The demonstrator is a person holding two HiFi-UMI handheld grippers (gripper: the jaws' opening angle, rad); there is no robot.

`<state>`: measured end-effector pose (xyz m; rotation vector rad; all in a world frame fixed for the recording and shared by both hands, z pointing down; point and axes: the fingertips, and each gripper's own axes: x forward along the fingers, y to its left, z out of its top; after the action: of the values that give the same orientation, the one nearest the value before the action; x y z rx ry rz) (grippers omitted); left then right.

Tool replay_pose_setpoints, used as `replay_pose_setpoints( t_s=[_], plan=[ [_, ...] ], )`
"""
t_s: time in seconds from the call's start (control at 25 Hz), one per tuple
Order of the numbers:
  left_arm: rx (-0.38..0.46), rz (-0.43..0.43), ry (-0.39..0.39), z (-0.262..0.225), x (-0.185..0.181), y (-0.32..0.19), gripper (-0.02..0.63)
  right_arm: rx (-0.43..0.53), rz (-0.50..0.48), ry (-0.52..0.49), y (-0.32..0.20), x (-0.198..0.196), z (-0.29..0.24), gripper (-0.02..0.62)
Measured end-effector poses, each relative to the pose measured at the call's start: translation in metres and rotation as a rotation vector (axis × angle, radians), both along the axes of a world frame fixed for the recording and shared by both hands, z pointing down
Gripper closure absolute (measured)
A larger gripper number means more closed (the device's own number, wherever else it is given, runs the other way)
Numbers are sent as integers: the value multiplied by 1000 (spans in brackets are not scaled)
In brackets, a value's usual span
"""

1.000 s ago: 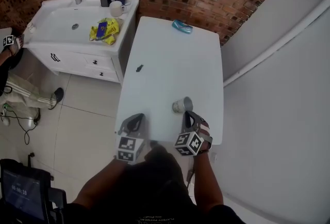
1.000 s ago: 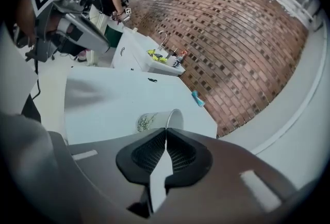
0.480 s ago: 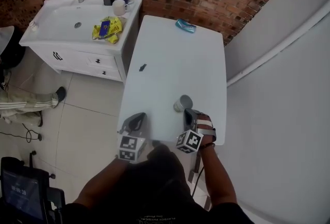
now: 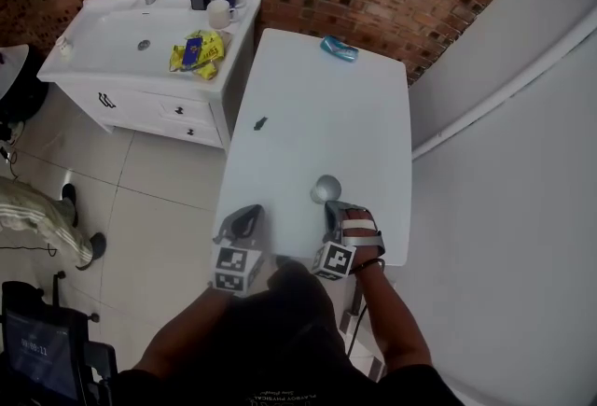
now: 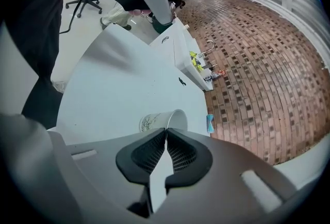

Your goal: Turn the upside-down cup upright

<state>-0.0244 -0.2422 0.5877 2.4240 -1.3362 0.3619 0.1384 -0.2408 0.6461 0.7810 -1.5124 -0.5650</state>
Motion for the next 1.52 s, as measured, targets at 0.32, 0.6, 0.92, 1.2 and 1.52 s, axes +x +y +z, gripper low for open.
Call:
replay_pose_setpoints(
  t_s=[0.32, 0.6, 0.92, 1.2, 1.52],
  plan=[
    [4, 6, -12, 1, -1, 1, 609, -10, -28, 36, 0, -6, 7, 510],
    [21, 16, -7, -7, 3, 1, 609, 17, -14, -35, 5, -6, -9, 480],
    [47, 45, 8, -17, 7, 6, 609, 148, 184, -265, 5, 2, -55, 541],
    [54, 52, 23, -20, 10, 10, 609, 192, 461, -665, 15, 17, -84, 565],
    [63, 54, 28, -23, 5, 12, 609, 218, 606, -941, 33, 28, -88, 581]
  ],
)
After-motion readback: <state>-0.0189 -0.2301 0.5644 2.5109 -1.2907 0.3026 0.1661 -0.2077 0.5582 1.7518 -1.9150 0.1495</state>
